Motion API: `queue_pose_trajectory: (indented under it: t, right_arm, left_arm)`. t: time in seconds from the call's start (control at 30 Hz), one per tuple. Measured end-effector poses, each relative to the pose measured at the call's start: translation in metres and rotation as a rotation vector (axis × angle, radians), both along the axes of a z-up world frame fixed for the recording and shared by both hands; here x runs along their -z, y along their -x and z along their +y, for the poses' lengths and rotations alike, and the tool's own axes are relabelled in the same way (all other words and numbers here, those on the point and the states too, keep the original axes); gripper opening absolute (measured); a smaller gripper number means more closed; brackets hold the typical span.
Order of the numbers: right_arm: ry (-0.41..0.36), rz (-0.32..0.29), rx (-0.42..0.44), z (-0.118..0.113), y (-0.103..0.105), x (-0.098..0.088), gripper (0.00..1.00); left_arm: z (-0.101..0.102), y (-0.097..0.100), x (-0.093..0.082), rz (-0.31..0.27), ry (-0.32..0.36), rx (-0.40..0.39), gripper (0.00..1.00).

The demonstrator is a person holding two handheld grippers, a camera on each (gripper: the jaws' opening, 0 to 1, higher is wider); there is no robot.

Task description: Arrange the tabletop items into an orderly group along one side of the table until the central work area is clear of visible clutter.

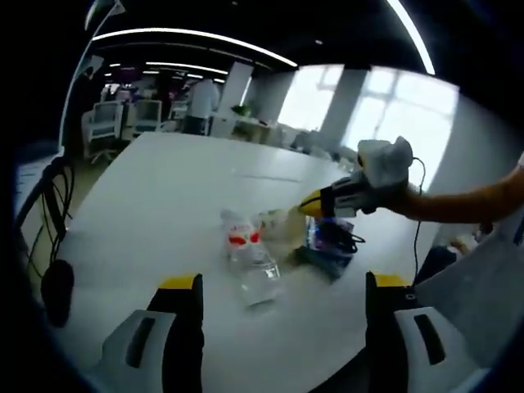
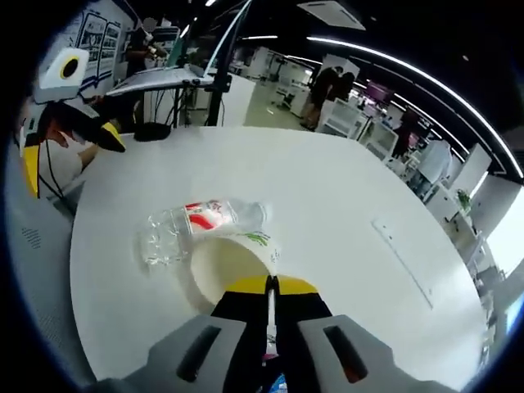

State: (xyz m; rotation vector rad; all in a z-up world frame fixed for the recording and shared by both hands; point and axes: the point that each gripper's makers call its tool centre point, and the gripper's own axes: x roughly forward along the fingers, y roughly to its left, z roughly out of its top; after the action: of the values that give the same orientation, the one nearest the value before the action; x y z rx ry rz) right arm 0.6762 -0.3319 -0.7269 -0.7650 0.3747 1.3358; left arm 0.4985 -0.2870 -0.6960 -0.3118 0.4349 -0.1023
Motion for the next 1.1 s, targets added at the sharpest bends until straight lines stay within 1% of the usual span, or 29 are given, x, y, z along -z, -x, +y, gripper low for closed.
queue_pose_trajectory:
  t: [0.03, 0.07, 0.1, 0.13, 0.17, 0.2, 0.23, 0.27, 0.3, 0.33, 0.37, 0.4, 0.43, 0.47, 0.5, 0.57, 0.63, 0.67, 0.7, 0.73, 0.77, 0.87, 0.93, 1.03, 1.1]
  right_arm:
    - [0.007, 0.012, 0.007, 0.000, -0.001, 0.000, 0.00]
    - [0.006, 0.037, 0.016, 0.000, -0.002, -0.001, 0.00]
    - [0.019, 0.070, 0.023, -0.001, -0.001, 0.000, 0.00]
    - [0.007, 0.079, 0.035, 0.000, -0.004, -0.004, 0.00]
    - [0.021, 0.118, 0.050, -0.002, -0.002, -0.003, 0.00]
    - [0.020, 0.143, 0.064, -0.001, -0.004, -0.004, 0.00]
    - [0.025, 0.156, 0.065, -0.001, -0.005, -0.003, 0.00]
    - [0.050, 0.183, 0.075, -0.003, -0.004, 0.000, 0.00]
    - [0.029, 0.176, 0.078, 0.000, -0.009, -0.004, 0.00]
    - [0.036, 0.201, 0.090, -0.001, -0.008, -0.003, 0.00]
    - [0.040, 0.250, 0.105, -0.003, -0.004, -0.003, 0.00]
    - [0.038, 0.268, 0.111, -0.004, -0.002, -0.003, 0.00]
    - [0.056, 0.298, 0.131, -0.008, -0.001, -0.001, 0.00]
    - [0.046, 0.303, 0.124, -0.006, -0.001, -0.002, 0.00]
    - [0.063, 0.310, 0.131, -0.010, 0.001, -0.001, 0.00]
    - [0.076, 0.306, 0.131, -0.012, -0.001, 0.000, 0.00]
    - [0.091, 0.312, 0.137, -0.016, 0.000, 0.000, 0.00]
    - [0.099, 0.326, 0.145, -0.018, 0.000, -0.001, 0.00]
    - [0.097, 0.335, 0.145, -0.018, -0.001, -0.002, 0.00]
    - [0.098, 0.347, 0.155, -0.019, -0.002, -0.003, 0.00]
    - [0.095, 0.364, 0.162, -0.020, 0.002, -0.007, 0.00]
    - [0.099, 0.403, 0.183, -0.021, 0.002, -0.011, 0.00]
    - [0.103, 0.421, 0.192, -0.022, 0.000, -0.013, 0.00]
    - [0.103, 0.450, 0.209, -0.026, 0.004, -0.017, 0.00]
    - [0.106, 0.464, 0.211, -0.026, 0.006, -0.017, 0.00]
  left_arm:
    - [0.000, -0.001, 0.001, 0.001, -0.007, 0.001, 0.78]
    - [0.002, -0.003, 0.001, -0.013, -0.028, 0.004, 0.78]
    - [0.002, -0.004, 0.002, -0.013, -0.049, 0.009, 0.78]
    - [0.004, -0.005, 0.005, -0.012, -0.100, 0.026, 0.78]
    - [0.004, -0.006, 0.007, -0.010, -0.125, 0.032, 0.78]
    - [0.004, -0.008, 0.009, -0.014, -0.158, 0.050, 0.78]
    - [0.004, -0.009, 0.010, -0.012, -0.172, 0.058, 0.78]
    - [0.005, -0.011, 0.011, -0.018, -0.201, 0.069, 0.77]
    - [0.004, -0.014, 0.012, -0.023, -0.224, 0.083, 0.77]
    - [0.005, -0.017, 0.012, -0.027, -0.247, 0.091, 0.77]
    - [0.004, -0.020, 0.012, -0.041, -0.270, 0.102, 0.77]
    - [0.003, -0.025, 0.012, -0.048, -0.292, 0.117, 0.77]
    - [0.001, -0.030, 0.013, -0.059, -0.337, 0.151, 0.76]
    - [0.000, -0.034, 0.014, -0.060, -0.363, 0.169, 0.75]
    - [-0.002, -0.039, 0.018, -0.053, -0.392, 0.192, 0.74]
    - [-0.008, -0.048, 0.019, -0.078, -0.394, 0.223, 0.72]
    - [-0.011, -0.057, 0.024, -0.085, -0.439, 0.252, 0.69]
    - [-0.011, -0.061, 0.025, -0.086, -0.467, 0.265, 0.68]
    - [-0.013, -0.068, 0.024, -0.109, -0.493, 0.281, 0.67]
    - [-0.015, -0.073, 0.024, -0.120, -0.503, 0.289, 0.67]
    - [-0.017, -0.078, 0.022, -0.134, -0.523, 0.301, 0.67]
    - [-0.023, -0.098, 0.019, -0.169, -0.610, 0.349, 0.66]
    - [-0.028, -0.108, 0.019, -0.188, -0.624, 0.368, 0.65]
    - [-0.034, -0.124, 0.018, -0.210, -0.600, 0.382, 0.64]
    - [-0.040, -0.132, 0.020, -0.222, -0.600, 0.406, 0.63]
